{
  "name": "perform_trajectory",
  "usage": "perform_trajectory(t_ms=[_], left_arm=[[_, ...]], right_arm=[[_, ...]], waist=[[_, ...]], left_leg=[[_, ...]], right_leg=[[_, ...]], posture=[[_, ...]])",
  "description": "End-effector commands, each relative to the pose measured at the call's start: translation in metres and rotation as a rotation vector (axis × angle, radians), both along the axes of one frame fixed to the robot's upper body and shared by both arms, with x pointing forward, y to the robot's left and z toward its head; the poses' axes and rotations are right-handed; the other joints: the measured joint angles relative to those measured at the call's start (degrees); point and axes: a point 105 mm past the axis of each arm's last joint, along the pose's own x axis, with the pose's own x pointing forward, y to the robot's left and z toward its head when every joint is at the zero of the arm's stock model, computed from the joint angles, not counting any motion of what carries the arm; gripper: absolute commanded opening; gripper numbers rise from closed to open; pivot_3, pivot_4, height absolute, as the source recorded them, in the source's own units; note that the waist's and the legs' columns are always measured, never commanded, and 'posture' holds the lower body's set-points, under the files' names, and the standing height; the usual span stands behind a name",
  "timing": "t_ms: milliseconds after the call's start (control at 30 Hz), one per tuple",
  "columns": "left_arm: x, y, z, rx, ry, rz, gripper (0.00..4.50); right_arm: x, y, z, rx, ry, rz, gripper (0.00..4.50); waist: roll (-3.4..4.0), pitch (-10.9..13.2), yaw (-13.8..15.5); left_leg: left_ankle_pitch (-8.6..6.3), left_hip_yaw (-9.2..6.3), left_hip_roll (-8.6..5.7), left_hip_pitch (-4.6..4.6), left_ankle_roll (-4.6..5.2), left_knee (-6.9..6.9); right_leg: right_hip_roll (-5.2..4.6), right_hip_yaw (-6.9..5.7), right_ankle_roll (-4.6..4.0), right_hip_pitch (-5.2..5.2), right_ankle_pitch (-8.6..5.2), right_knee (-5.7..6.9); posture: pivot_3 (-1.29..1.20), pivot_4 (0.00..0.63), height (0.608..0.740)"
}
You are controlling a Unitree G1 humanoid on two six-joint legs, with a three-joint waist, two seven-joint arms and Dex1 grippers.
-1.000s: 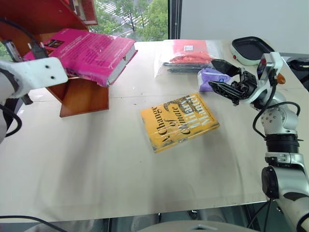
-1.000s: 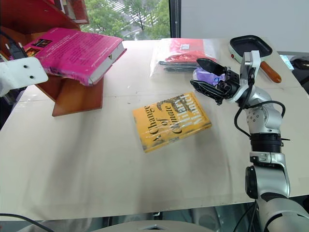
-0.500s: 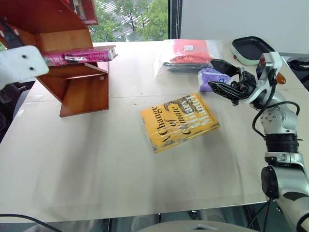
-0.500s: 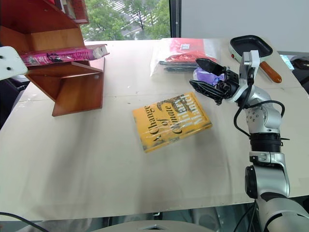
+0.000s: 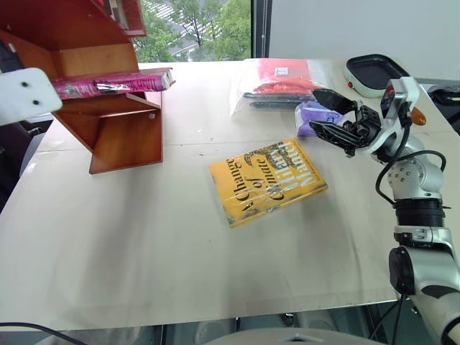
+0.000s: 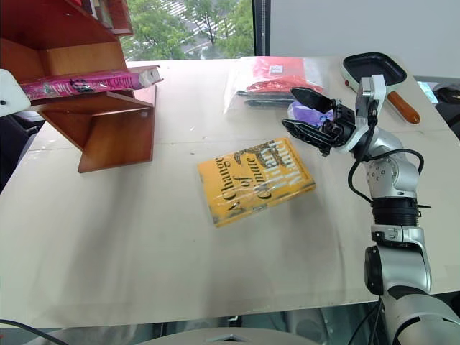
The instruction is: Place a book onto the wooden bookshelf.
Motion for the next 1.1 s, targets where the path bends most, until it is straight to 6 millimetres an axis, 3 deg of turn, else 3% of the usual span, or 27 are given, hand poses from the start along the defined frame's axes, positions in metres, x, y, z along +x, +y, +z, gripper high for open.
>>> perform_trajectory(t_ms=[33, 200, 300, 400, 500, 567, 633, 700, 800, 900, 1000, 1067, 1100], left_arm=[[-0.008, -0.003, 0.018, 0.020, -0.076, 0.003, 0.80], [-0.010, -0.007, 0.019, -0.008, -0.088, -0.004, 3.07], [-0.014, -0.017, 0.030, -0.033, -0.139, -0.036, 4.39], [-0.009, -0.038, 0.033, -0.103, -0.195, -0.136, 4.48], [0.012, -0.086, 0.014, -0.378, -0.249, -0.374, 4.48], [0.024, -0.131, 0.013, -0.635, -0.344, -0.564, 4.48], [0.030, -0.161, 0.017, -0.745, -0.391, -0.692, 4.48], [0.036, -0.189, 0.007, -0.878, -0.389, -0.801, 4.48], [0.042, -0.228, -0.011, -1.054, -0.332, -0.911, 3.79], [0.049, -0.255, -0.022, -1.177, -0.331, -0.980, 2.39], [0.065, -0.262, -0.035, -1.240, -0.398, -0.965, 0.80], [0.080, -0.258, -0.045, -1.261, -0.466, -0.911, 0.05], [0.085, -0.257, -0.049, -1.257, -0.487, -0.893, 0.05]], right_arm=[[-0.005, 0.001, 0.016, 0.009, -0.065, 0.013, 4.50], [-0.003, 0.002, 0.016, 0.007, -0.063, 0.015, 4.50], [-0.002, 0.001, 0.016, 0.005, -0.062, 0.015, 4.50], [-0.001, -0.001, 0.016, 0.002, -0.061, 0.012, 4.50], [0.001, -0.003, 0.016, -0.008, -0.050, 0.009, 4.50], [0.001, -0.005, 0.015, -0.016, -0.050, 0.002, 4.50], [0.002, -0.007, 0.016, -0.017, -0.052, -0.012, 4.50], [0.001, -0.012, 0.016, -0.021, -0.052, -0.036, 4.50], [0.001, -0.022, 0.015, -0.029, -0.055, -0.078, 4.50], [-0.001, -0.030, 0.016, -0.030, -0.060, -0.118, 4.50], [-0.004, -0.034, 0.016, -0.032, -0.065, -0.147, 4.50], [-0.006, -0.037, 0.015, -0.033, -0.066, -0.164, 4.50], [-0.007, -0.038, 0.015, -0.033, -0.066, -0.170, 4.50]], waist=[[0.00, 0.00, -0.01], [0.00, 0.00, -0.01], [-0.01, -0.01, -0.01], [-0.02, -0.01, 0.17], [0.03, -0.09, 0.43], [0.13, -0.16, 1.13], [-0.39, -0.18, 1.40], [-0.40, -0.18, 1.13], [-0.38, -0.19, 1.09], [-0.37, -0.19, 1.21], [-0.36, -0.20, 1.04], [-0.32, -0.22, 0.92], [-0.32, -0.22, 0.91]], left_leg=[[0.00, 0.00, 0.00, 0.00, 0.00, 0.00], [0.00, 0.00, 0.00, 0.00, 0.00, 0.00], [0.00, 0.00, 0.00, 0.00, 0.00, 0.00], [0.00, -0.01, 0.00, -0.02, 0.00, 0.01], [0.00, -0.03, -0.05, 0.00, 0.00, 0.05], [0.01, -0.07, -0.06, -0.02, 0.00, 0.12], [0.01, -0.16, -0.03, -0.14, 0.00, 0.53], [0.00, -0.26, -0.03, -0.26, -0.01, 0.78], [-0.01, -0.15, -0.06, -0.19, 0.00, 0.72], [-0.01, -0.17, -0.06, -0.22, 0.00, 0.72], [-0.01, -0.16, -0.05, -0.17, 0.01, 0.71], [-0.01, -0.14, -0.04, -0.12, 0.01, 0.69], [-0.01, -0.14, -0.04, -0.10, 0.01, 0.69]], right_leg=[[0.00, 0.00, 0.00, 0.00, 0.00, 0.00], [0.01, 0.00, 0.00, 0.00, 0.00, 0.01], [0.01, 0.00, 0.00, 0.00, 0.00, 0.01], [0.00, 0.00, 0.00, 0.00, 0.00, 0.00], [-0.03, -0.01, 0.02, 0.07, 0.01, -0.01], [-0.02, -0.01, 0.10, 0.10, 0.07, 0.05], [0.05, -0.06, 0.16, 0.13, 0.12, 0.22], [0.03, -0.05, 0.17, 0.15, 0.17, 0.29], [-0.06, 0.03, 0.20, 0.15, 0.18, 0.21], [-0.08, 0.01, 0.19, 0.15, 0.19, 0.17], [-0.12, 0.08, 0.19, 0.15, 0.19, 0.20], [-0.14, 0.11, 0.19, 0.15, 0.19, 0.25], [-0.14, 0.11, 0.19, 0.15, 0.19, 0.26]], posture=[[0.00, 0.150, 0.740], [0.00, 0.150, 0.740], [0.00, 0.150, 0.740], [0.00, 0.150, 0.740], [0.00, 0.150, 0.740], [0.00, 0.150, 0.740], [0.00, 0.150, 0.740], [0.00, 0.150, 0.740], [0.00, 0.150, 0.740], [0.00, 0.150, 0.740], [0.00, 0.150, 0.740], [0.00, 0.150, 0.740], [0.00, 0.150, 0.740]])
